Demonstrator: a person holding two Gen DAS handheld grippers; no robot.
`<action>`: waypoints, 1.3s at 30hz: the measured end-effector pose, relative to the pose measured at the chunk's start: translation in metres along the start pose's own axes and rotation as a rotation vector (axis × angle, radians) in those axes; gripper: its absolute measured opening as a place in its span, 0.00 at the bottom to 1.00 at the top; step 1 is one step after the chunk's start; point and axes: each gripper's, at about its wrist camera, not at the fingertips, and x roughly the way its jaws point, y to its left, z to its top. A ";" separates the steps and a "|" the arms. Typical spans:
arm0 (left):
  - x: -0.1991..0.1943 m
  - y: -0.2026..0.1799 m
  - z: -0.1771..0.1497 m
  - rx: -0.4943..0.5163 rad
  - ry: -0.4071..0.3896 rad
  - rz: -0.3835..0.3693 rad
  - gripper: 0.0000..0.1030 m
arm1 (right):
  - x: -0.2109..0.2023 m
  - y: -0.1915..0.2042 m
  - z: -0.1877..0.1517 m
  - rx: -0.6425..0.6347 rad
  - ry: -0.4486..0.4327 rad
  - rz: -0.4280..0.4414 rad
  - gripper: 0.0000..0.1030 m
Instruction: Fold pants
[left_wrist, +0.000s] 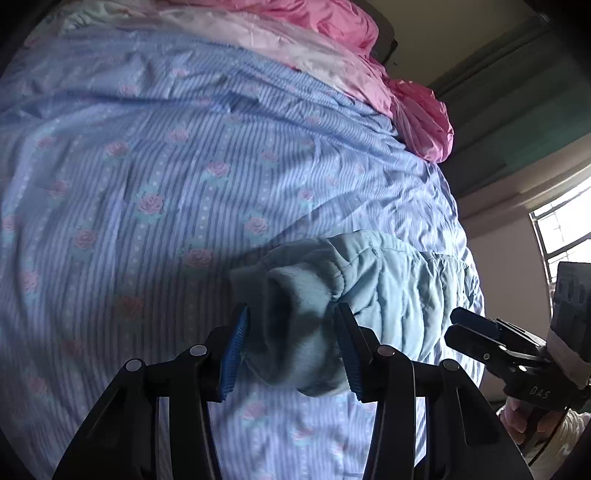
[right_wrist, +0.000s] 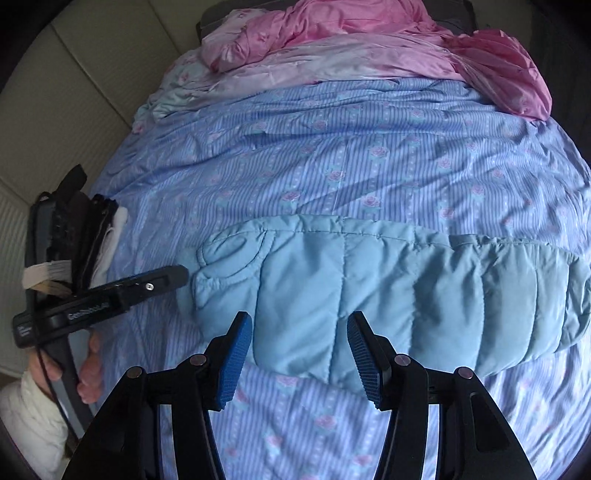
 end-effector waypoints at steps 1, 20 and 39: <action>0.001 0.005 0.000 -0.002 0.001 -0.020 0.44 | 0.002 0.001 0.001 0.007 -0.001 -0.007 0.54; 0.036 0.026 0.024 -0.010 0.075 -0.280 0.43 | 0.037 0.045 0.008 -0.010 -0.009 -0.062 0.54; 0.048 0.020 0.032 0.132 0.040 -0.026 0.27 | 0.098 0.049 0.035 -0.030 0.018 -0.137 0.52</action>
